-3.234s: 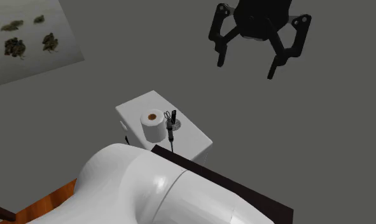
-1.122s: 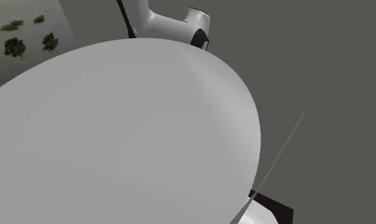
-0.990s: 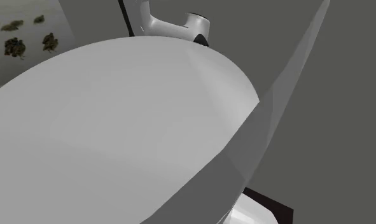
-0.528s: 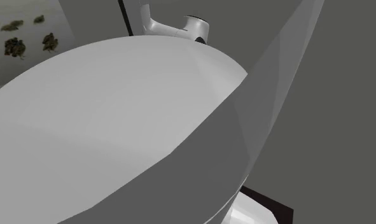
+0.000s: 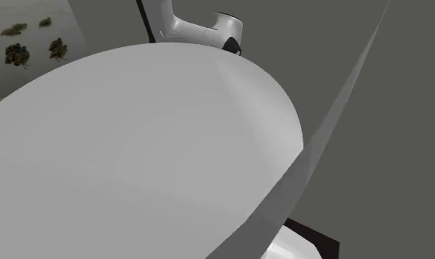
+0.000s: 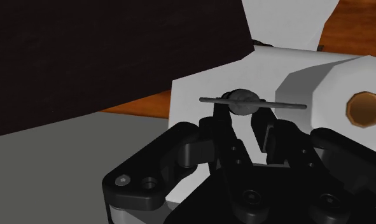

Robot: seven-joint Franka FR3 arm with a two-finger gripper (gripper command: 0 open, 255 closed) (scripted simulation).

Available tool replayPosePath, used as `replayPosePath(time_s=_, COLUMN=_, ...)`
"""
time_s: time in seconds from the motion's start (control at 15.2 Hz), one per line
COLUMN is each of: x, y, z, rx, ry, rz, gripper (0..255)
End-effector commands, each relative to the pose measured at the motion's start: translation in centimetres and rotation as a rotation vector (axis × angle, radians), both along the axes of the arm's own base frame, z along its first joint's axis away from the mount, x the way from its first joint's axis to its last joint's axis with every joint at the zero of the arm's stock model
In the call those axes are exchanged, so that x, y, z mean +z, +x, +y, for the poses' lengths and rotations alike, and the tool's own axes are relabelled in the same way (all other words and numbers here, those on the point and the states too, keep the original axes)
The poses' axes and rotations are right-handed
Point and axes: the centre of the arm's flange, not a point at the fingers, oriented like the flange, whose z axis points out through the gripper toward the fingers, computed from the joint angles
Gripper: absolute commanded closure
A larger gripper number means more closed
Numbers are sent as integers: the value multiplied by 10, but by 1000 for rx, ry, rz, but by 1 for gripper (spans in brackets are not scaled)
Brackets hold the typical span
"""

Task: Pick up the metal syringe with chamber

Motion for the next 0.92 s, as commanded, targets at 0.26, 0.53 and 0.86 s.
replayPosePath(time_s=0.26, x=31, y=-1, z=0, rx=0, ry=0, rz=0, gripper=255)
replayPosePath(time_s=0.53, x=52, y=-1, z=0, rx=0, ry=0, rz=0, gripper=255)
replayPosePath(time_s=0.86, x=69, y=-1, z=0, rx=0, ry=0, rz=0, gripper=255)
